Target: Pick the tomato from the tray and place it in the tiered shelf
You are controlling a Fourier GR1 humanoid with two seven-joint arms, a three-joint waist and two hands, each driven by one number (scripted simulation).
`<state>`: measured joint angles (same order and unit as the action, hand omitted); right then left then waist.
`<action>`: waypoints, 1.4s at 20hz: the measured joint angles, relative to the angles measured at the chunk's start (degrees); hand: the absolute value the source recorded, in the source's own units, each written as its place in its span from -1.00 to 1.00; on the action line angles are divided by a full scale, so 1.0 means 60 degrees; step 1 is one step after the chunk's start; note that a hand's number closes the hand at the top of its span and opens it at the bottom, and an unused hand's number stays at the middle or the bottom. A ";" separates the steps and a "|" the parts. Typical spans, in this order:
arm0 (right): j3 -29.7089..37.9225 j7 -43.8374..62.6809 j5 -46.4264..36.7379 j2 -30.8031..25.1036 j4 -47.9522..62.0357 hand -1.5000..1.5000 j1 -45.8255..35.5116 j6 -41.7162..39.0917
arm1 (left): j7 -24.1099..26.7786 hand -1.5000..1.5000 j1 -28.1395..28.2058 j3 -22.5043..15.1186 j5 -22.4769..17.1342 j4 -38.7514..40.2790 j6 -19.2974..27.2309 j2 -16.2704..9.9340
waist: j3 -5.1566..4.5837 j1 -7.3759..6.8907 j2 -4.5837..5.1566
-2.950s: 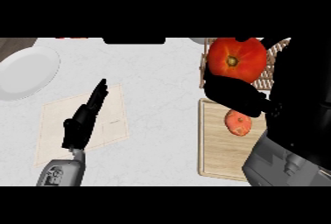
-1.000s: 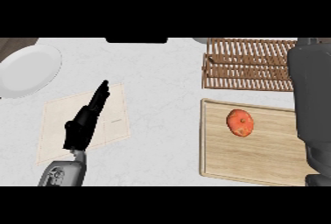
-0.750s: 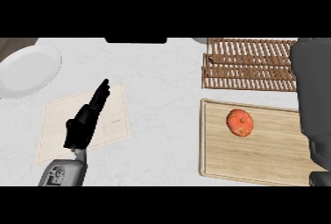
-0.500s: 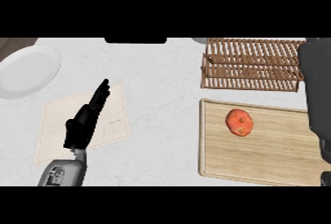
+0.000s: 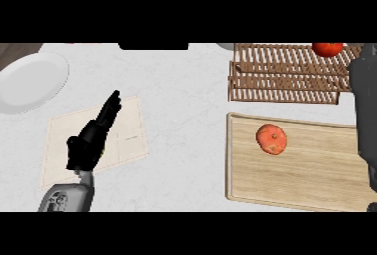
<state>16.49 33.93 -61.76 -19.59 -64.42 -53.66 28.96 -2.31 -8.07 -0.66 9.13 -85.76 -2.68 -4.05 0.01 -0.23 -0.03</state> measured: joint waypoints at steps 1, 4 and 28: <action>-0.0039 0.0141 0.0079 0.0147 -0.0316 -1.00 0.0089 -0.0023 | 0.0015 0.00 -0.0026 0.0038 -0.0005 0.0047 0.0019 -0.0002 | -0.0001 0.0022 -0.0008; 0.0090 -0.0043 0.0722 0.0116 -0.0635 -1.00 0.0123 -0.0127 | -0.0016 0.00 -0.0088 0.0052 0.0002 0.0045 0.0055 0.0028 | -0.0003 0.0022 -0.0007; 0.3060 0.2918 0.3995 -0.2396 -0.4585 -1.00 0.0712 -0.2534 | 0.0149 0.00 0.0002 0.0173 0.0067 0.0284 0.0164 0.0051 | -0.0002 0.0326 -0.0088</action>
<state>34.85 51.44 -37.79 -33.96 -91.93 -49.39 13.76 -1.42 -8.05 0.37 9.53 -84.06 -1.69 -3.75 0.00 1.72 -0.55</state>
